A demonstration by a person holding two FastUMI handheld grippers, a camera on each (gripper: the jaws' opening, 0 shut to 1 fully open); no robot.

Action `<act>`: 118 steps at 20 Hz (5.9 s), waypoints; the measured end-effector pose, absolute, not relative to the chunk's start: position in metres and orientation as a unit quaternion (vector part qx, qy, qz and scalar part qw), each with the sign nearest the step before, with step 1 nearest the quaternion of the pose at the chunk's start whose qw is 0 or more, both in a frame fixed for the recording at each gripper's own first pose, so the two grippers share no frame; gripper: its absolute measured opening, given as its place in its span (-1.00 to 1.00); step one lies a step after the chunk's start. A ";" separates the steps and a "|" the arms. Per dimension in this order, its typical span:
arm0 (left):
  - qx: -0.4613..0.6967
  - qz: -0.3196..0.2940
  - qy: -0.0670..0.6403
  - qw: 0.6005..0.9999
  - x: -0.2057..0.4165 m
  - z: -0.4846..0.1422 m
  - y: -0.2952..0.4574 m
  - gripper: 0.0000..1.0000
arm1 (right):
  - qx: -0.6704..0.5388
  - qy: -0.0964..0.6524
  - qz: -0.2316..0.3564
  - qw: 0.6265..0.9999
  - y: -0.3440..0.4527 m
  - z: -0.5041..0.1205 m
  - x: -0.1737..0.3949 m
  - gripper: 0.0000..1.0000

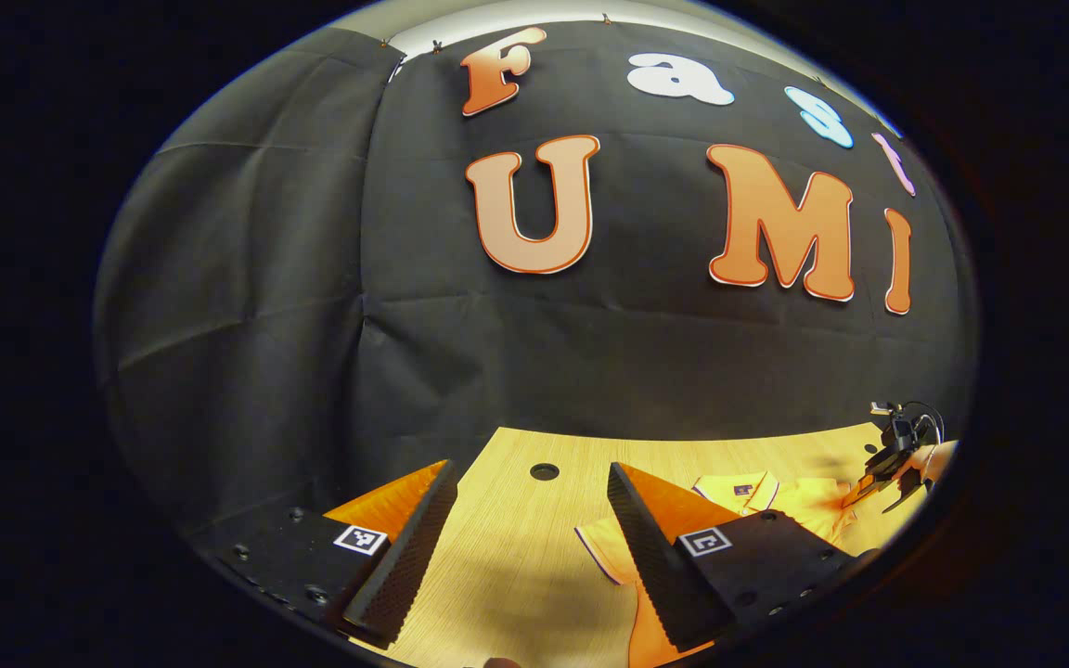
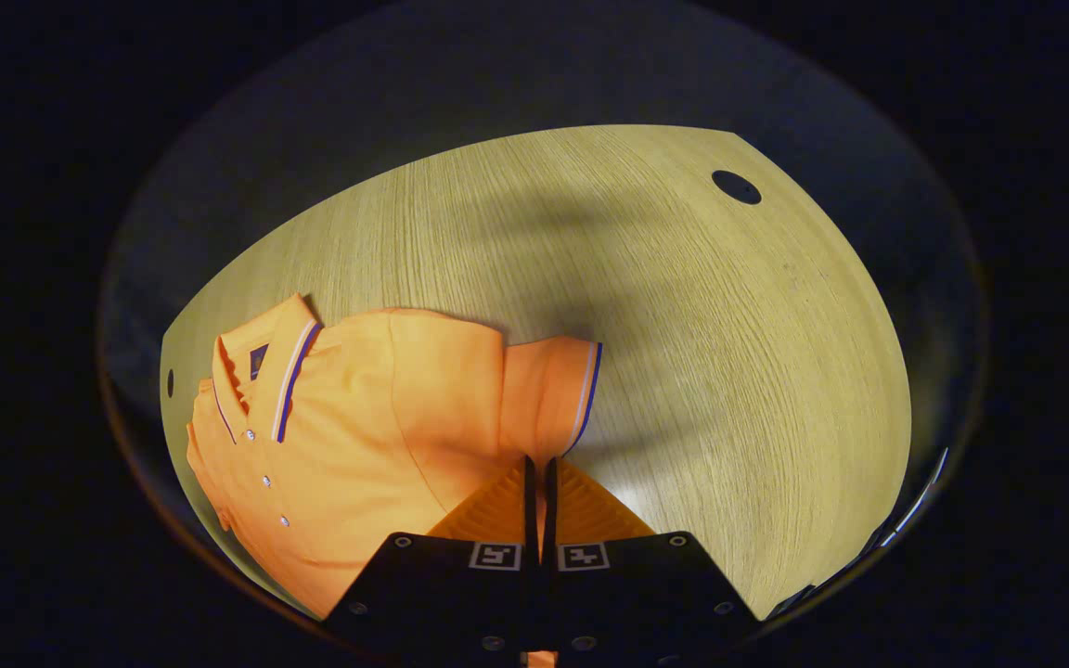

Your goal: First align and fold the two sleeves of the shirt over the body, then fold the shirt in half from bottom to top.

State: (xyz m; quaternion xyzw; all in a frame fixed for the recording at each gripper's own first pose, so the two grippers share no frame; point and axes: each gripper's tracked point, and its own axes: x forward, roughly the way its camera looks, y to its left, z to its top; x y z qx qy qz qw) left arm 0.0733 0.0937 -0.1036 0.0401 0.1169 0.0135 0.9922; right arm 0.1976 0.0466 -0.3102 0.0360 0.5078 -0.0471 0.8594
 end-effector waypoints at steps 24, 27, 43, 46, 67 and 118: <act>0.041 -0.012 0.108 0.993 0.038 -0.096 0.164 0.96 | -0.040 0.441 0.077 0.893 0.209 -0.254 0.167 -0.96; 0.038 -0.014 0.113 0.993 0.035 -0.098 0.166 0.96 | -0.034 0.447 0.084 0.890 0.216 -0.258 0.165 -0.93; 0.027 -0.047 0.144 0.988 0.069 -0.103 0.112 0.96 | 0.026 0.267 0.122 0.955 0.225 -0.140 0.165 0.97; 0.018 -0.062 0.147 0.987 0.079 -0.094 0.088 0.96 | 0.037 0.208 0.114 0.971 0.204 -0.091 0.159 0.97; -0.065 -0.046 0.506 0.859 0.178 -0.288 0.003 0.96 | -0.002 0.114 0.140 0.984 0.131 -0.004 0.121 0.96; 0.107 -0.216 0.506 0.828 0.161 -0.327 -0.243 -0.94 | 0.058 0.156 0.116 0.979 0.006 -0.032 0.086 0.97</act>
